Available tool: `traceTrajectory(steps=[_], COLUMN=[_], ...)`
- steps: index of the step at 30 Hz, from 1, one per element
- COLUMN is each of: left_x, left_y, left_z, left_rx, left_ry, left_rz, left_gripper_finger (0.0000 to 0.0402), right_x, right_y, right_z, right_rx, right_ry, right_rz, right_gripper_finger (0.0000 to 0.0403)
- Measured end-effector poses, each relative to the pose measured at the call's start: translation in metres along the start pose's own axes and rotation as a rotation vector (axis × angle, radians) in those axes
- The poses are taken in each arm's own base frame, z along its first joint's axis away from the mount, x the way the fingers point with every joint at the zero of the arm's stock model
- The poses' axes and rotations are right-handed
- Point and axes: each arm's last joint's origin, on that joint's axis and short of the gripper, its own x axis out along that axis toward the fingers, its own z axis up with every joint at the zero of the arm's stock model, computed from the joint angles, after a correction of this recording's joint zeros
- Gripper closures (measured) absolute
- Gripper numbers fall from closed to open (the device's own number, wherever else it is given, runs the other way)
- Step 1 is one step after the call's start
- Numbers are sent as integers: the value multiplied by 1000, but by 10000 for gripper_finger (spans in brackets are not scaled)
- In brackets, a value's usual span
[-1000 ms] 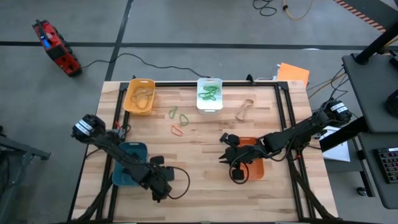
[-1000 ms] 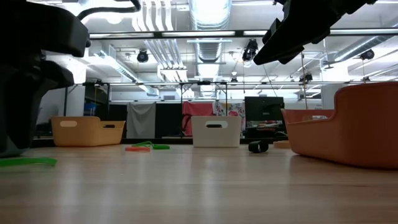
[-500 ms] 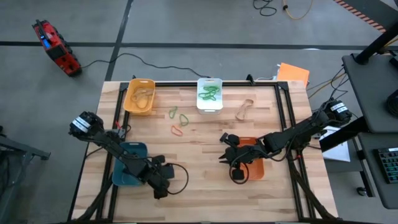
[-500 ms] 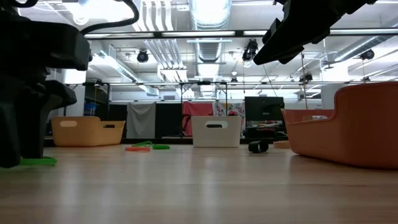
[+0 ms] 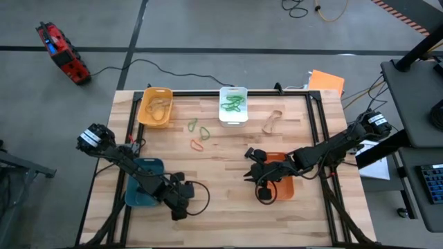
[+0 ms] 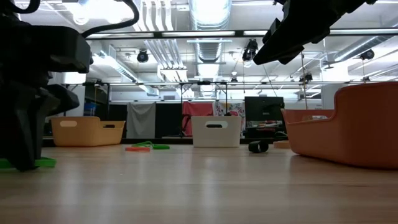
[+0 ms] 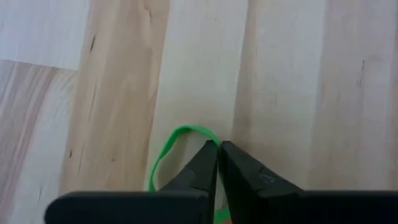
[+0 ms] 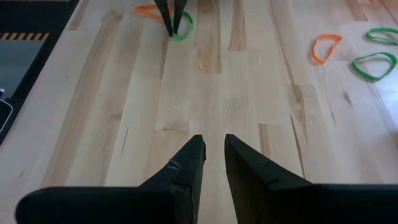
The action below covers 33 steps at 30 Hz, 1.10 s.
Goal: Sort rubber bands into baskets
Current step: Put the green rubber band into the white bin
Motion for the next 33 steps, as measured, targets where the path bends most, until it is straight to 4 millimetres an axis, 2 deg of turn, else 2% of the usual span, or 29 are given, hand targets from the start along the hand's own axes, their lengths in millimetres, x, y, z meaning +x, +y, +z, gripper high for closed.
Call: traceTrajectory(steps=[7,18,33], left_x=[-4,-36,-58], left_y=[-1,-7,-5], left_z=[2,21,29], left_rx=[67,289,350], left_ry=[-5,-209,-321], left_rz=[10,188,208], left_gripper_finger=[401,402,401], right_x=[0,1,0], right_y=[0,1,4], right_z=[0,5,17], right_rx=[4,-18,-93], right_ry=[-1,-57,-181], right_rz=[0,10,23], right_gripper_finger=[345,345,345])
